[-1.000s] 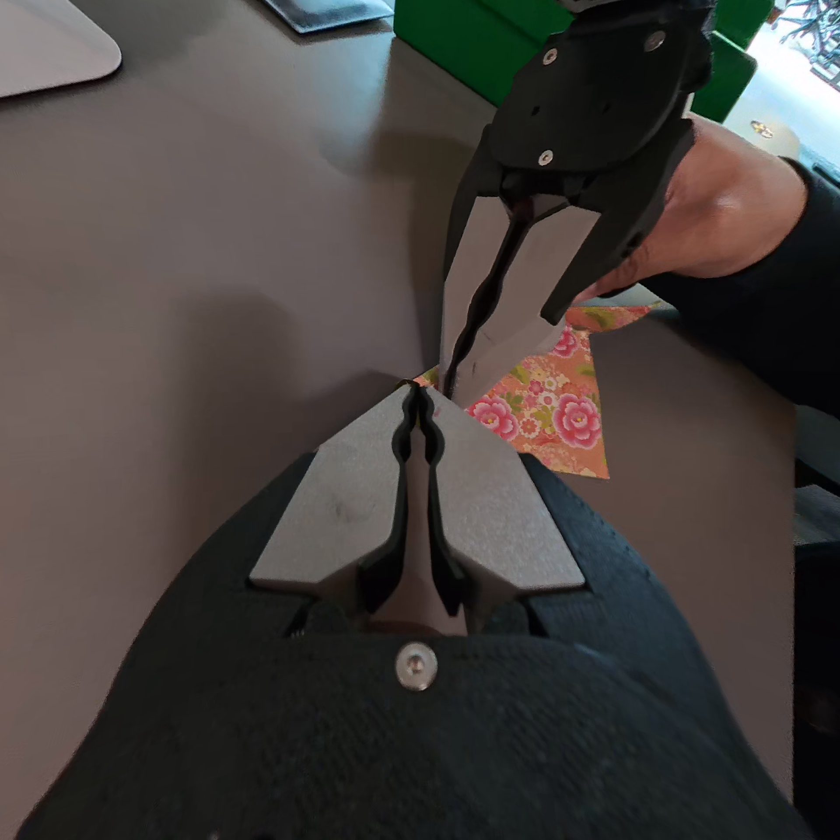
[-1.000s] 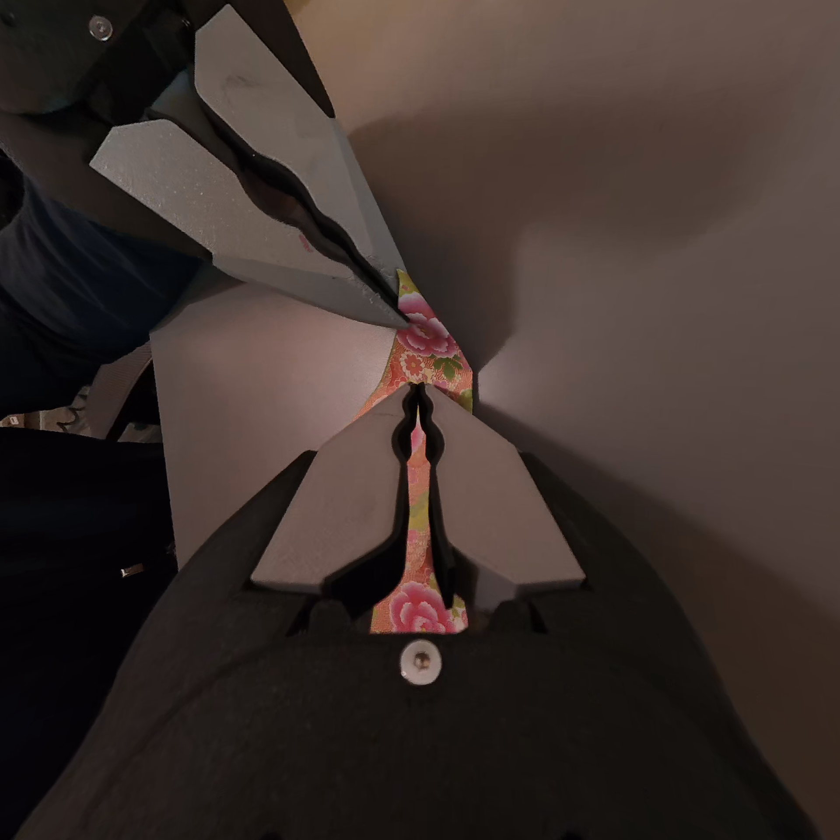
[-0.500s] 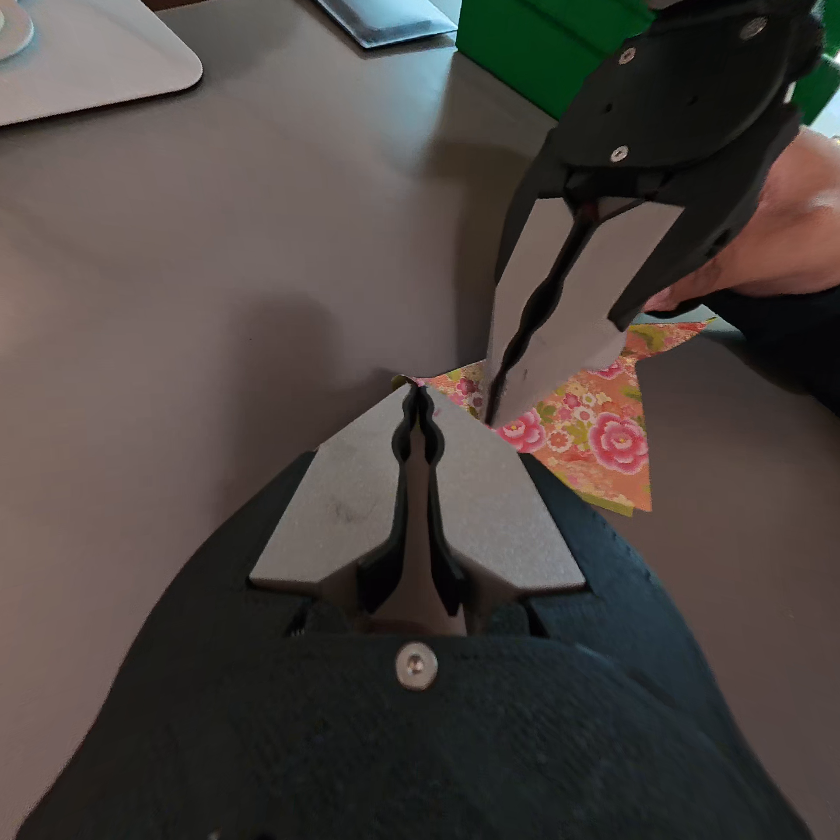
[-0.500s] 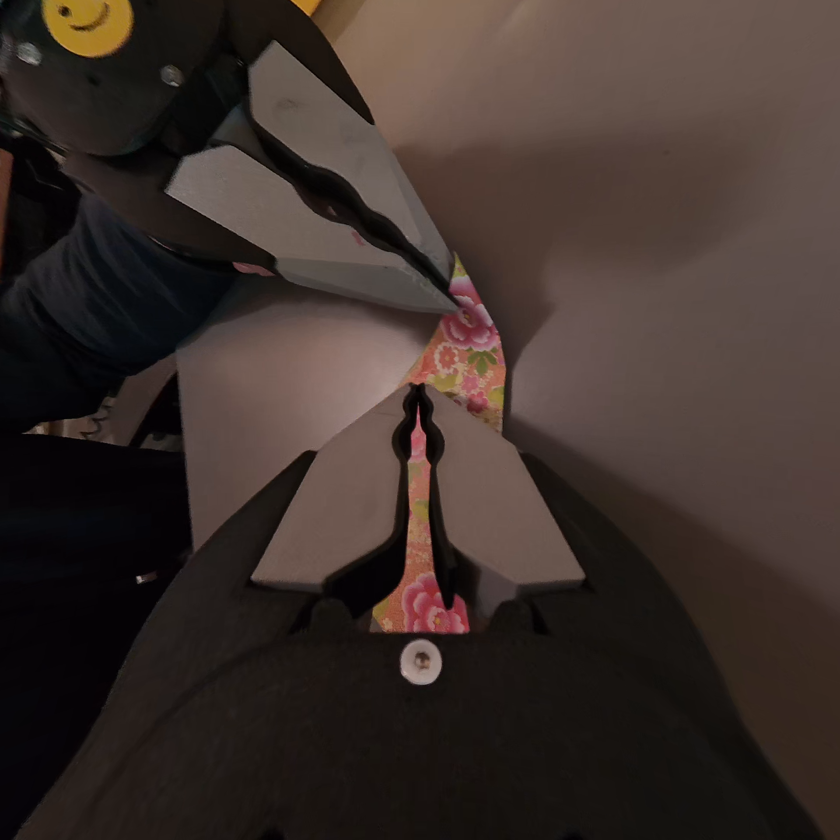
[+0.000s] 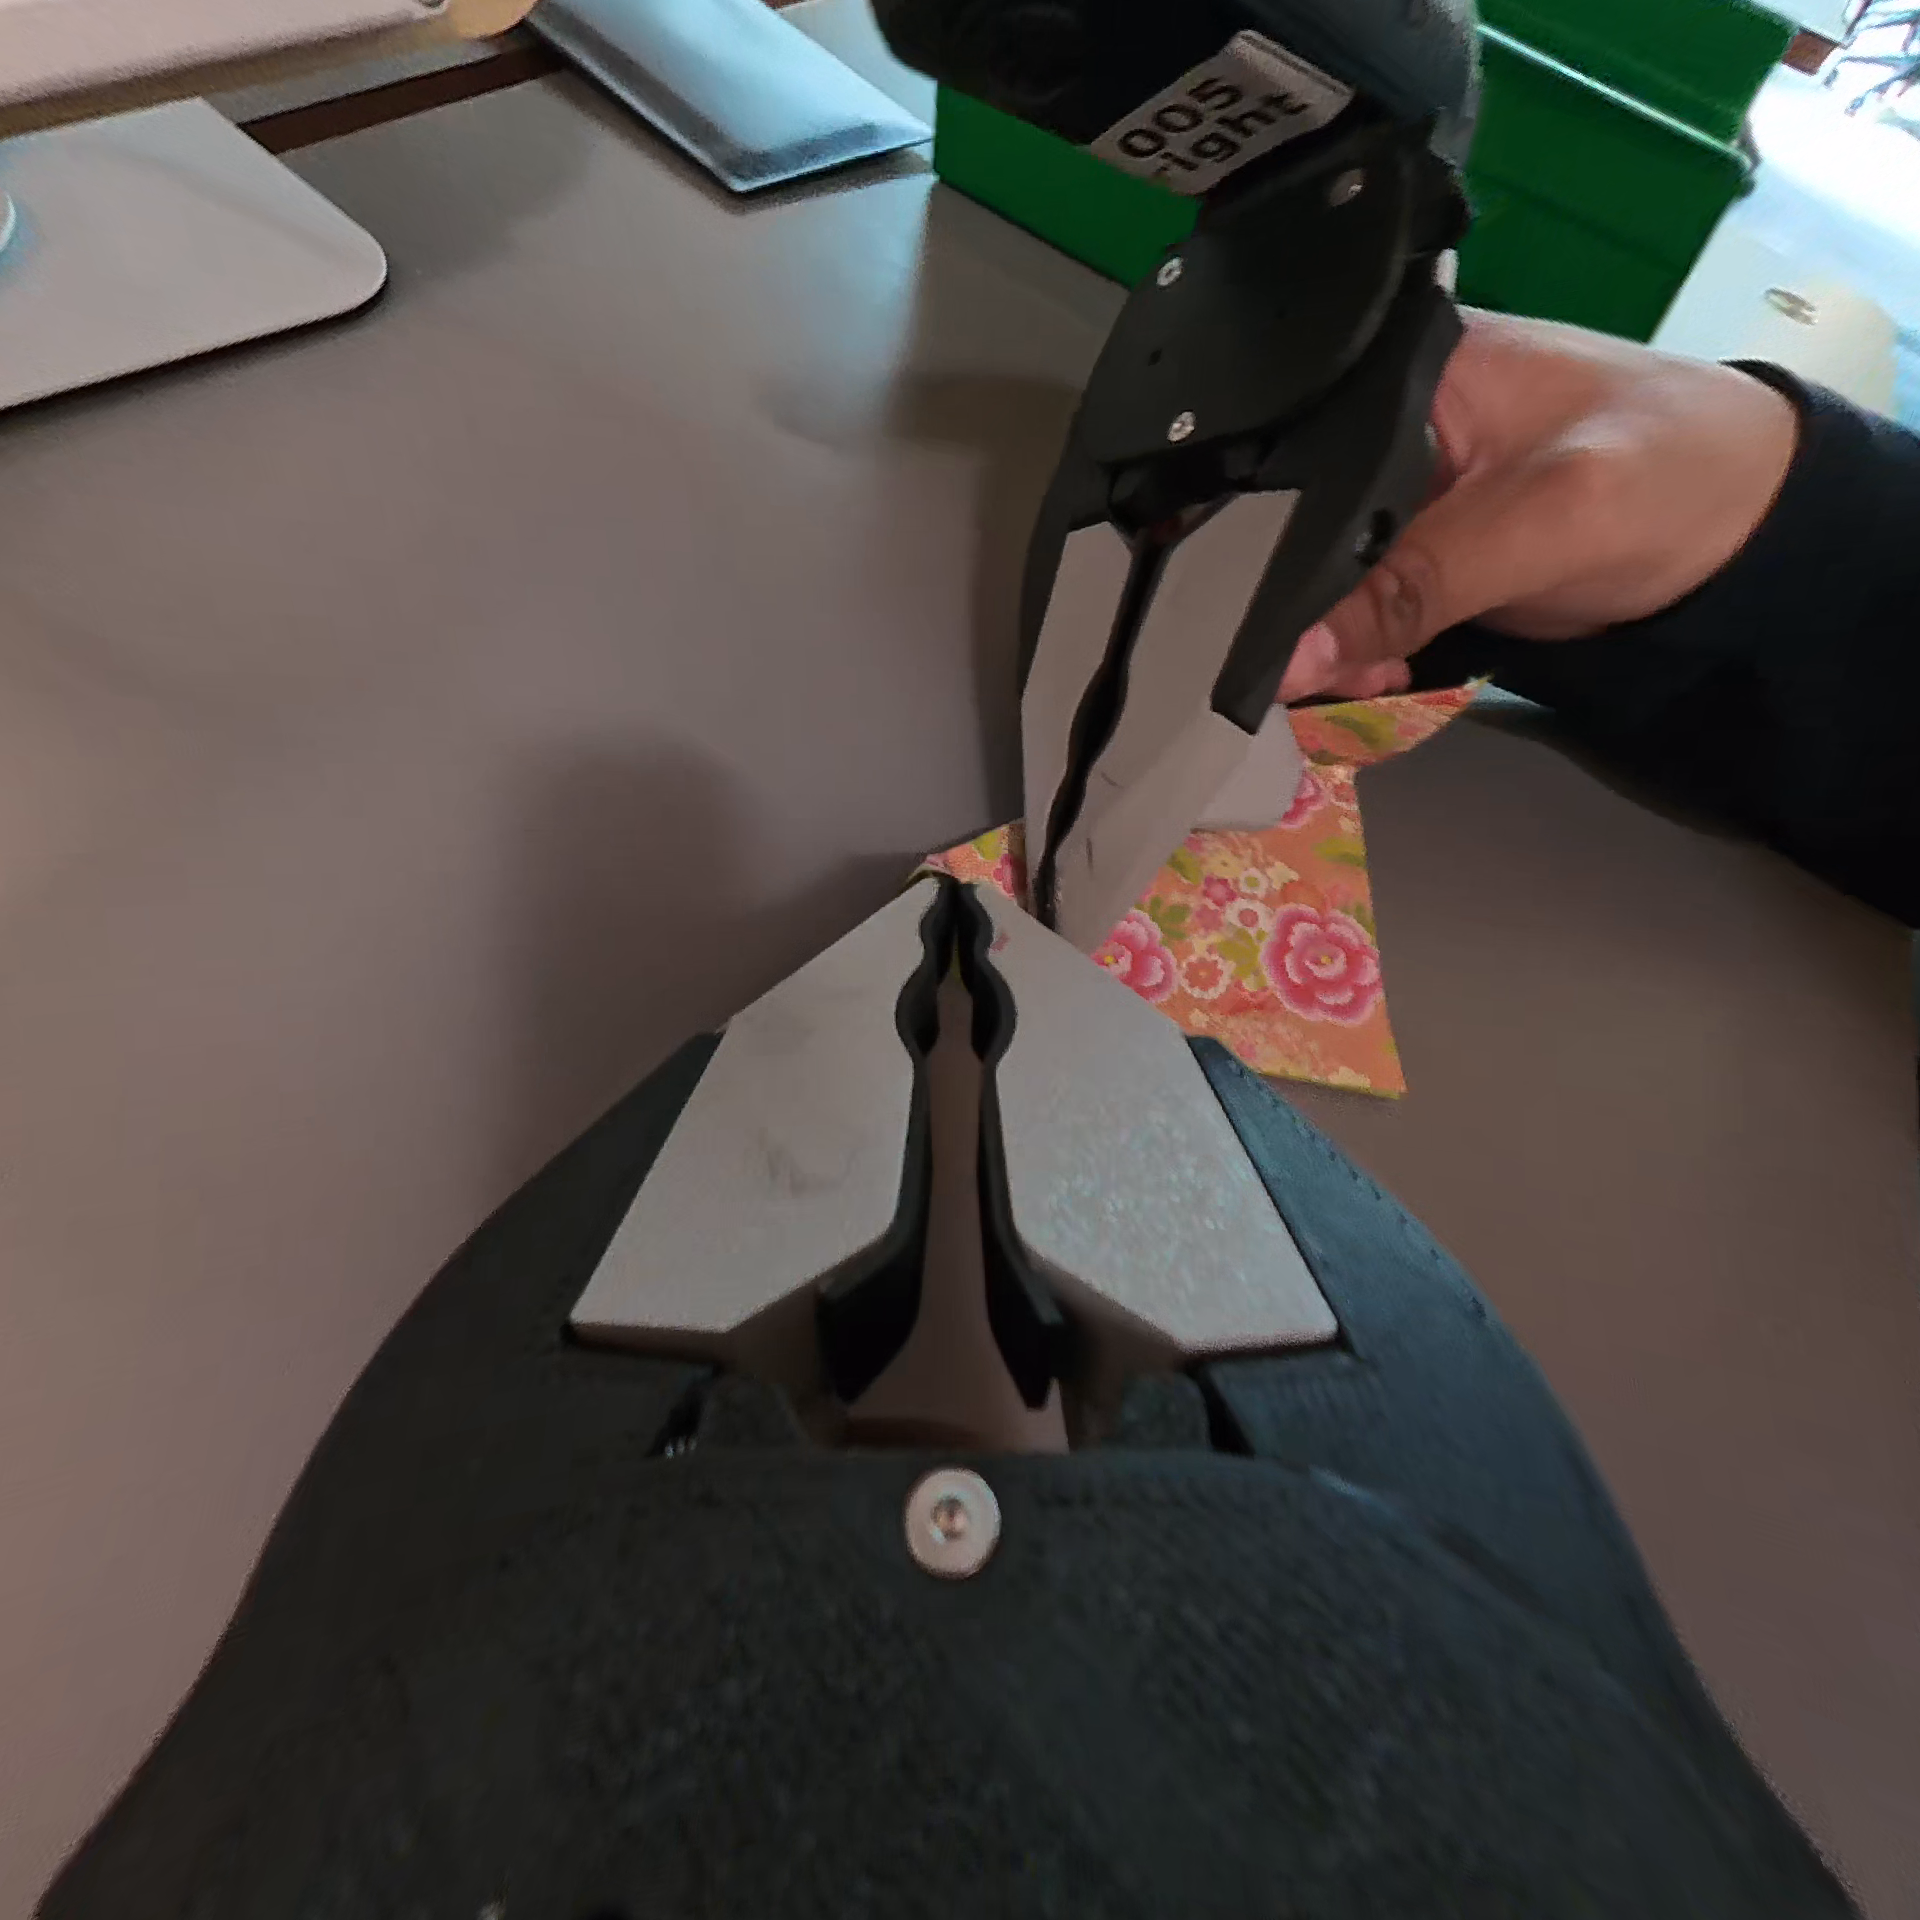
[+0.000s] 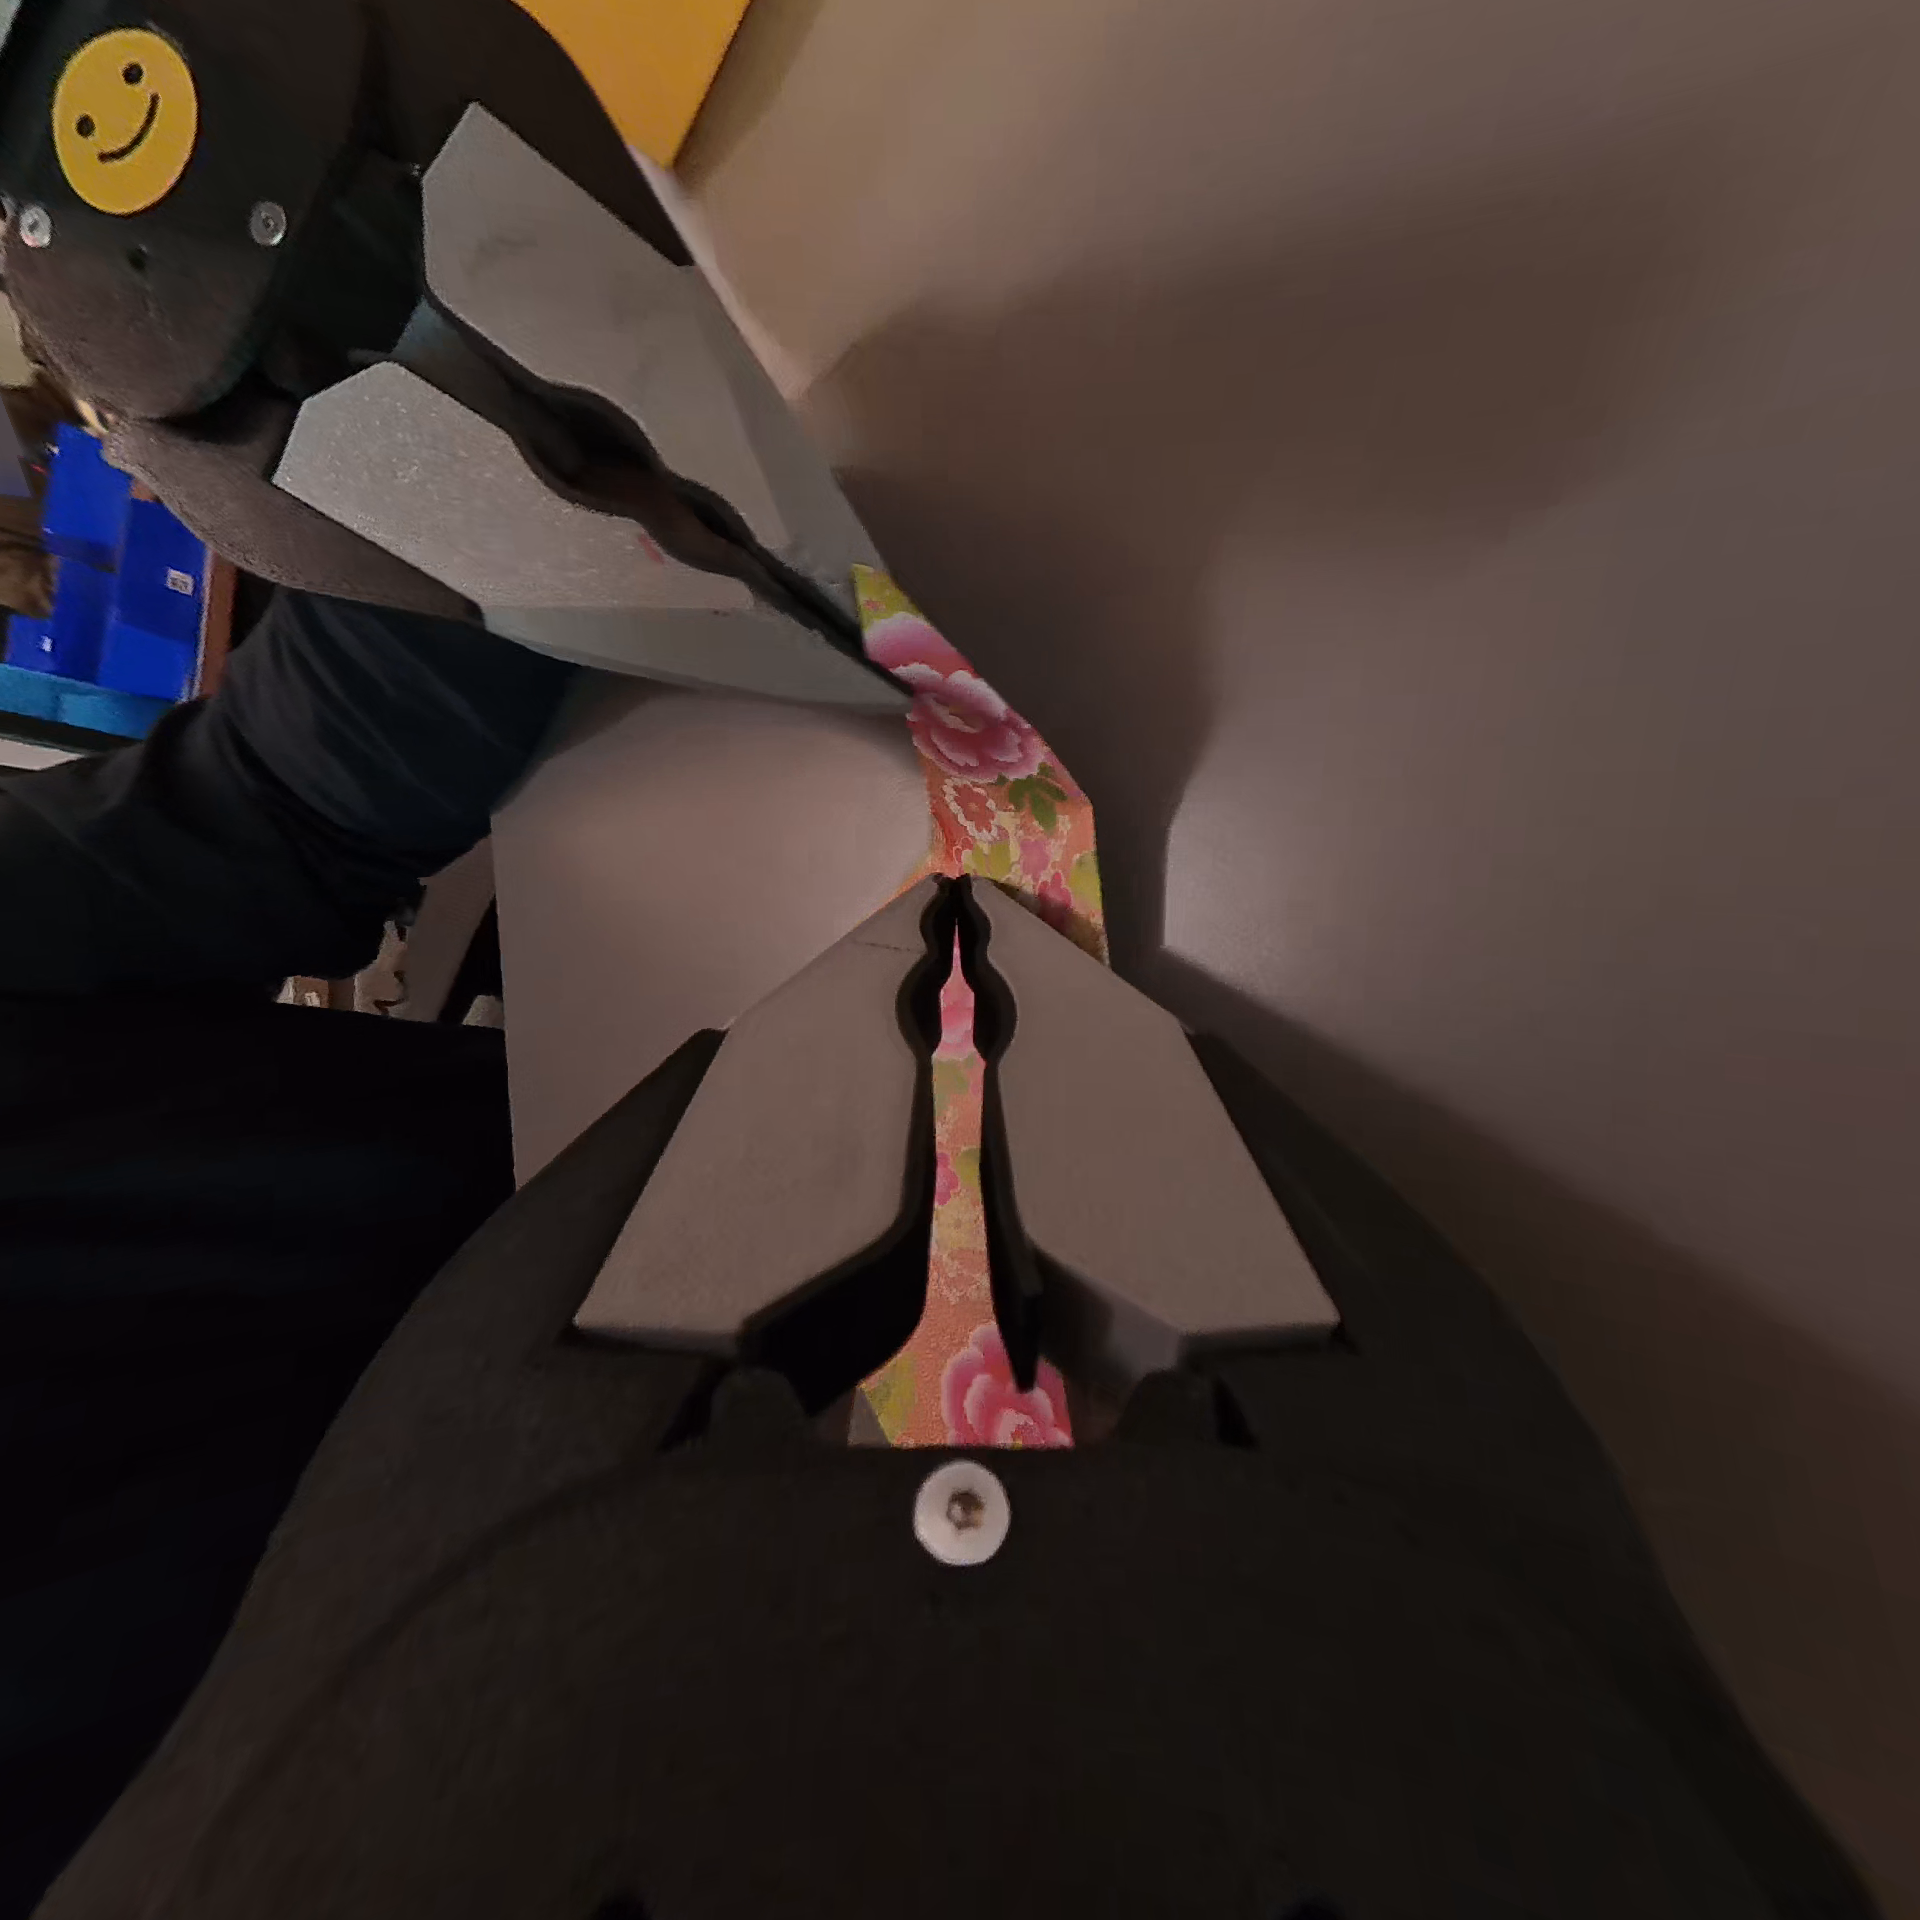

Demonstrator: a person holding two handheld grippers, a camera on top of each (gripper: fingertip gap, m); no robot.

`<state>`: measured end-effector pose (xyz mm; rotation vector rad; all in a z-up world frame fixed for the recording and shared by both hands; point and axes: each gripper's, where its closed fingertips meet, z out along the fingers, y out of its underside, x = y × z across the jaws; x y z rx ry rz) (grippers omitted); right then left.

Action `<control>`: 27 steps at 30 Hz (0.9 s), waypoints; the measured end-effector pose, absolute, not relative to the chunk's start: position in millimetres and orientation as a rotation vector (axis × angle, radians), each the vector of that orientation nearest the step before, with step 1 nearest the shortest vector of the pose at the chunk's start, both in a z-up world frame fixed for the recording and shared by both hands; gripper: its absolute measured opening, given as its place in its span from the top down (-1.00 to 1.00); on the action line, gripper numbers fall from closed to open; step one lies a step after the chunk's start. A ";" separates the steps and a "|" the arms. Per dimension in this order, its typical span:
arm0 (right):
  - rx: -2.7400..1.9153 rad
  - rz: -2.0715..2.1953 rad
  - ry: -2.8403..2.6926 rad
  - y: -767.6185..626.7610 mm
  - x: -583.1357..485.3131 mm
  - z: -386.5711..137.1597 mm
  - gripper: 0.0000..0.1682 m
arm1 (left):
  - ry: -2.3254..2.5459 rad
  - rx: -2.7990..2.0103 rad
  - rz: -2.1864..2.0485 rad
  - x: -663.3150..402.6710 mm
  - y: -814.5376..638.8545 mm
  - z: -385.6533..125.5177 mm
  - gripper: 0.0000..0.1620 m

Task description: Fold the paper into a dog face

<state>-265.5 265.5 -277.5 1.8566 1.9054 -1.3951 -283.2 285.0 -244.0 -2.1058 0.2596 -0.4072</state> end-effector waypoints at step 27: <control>1.859 -1.412 1.873 269.3 -264.8 -277.1 1.00 | 0.670 -2.031 -0.143 -267.0 268.8 -250.4 1.00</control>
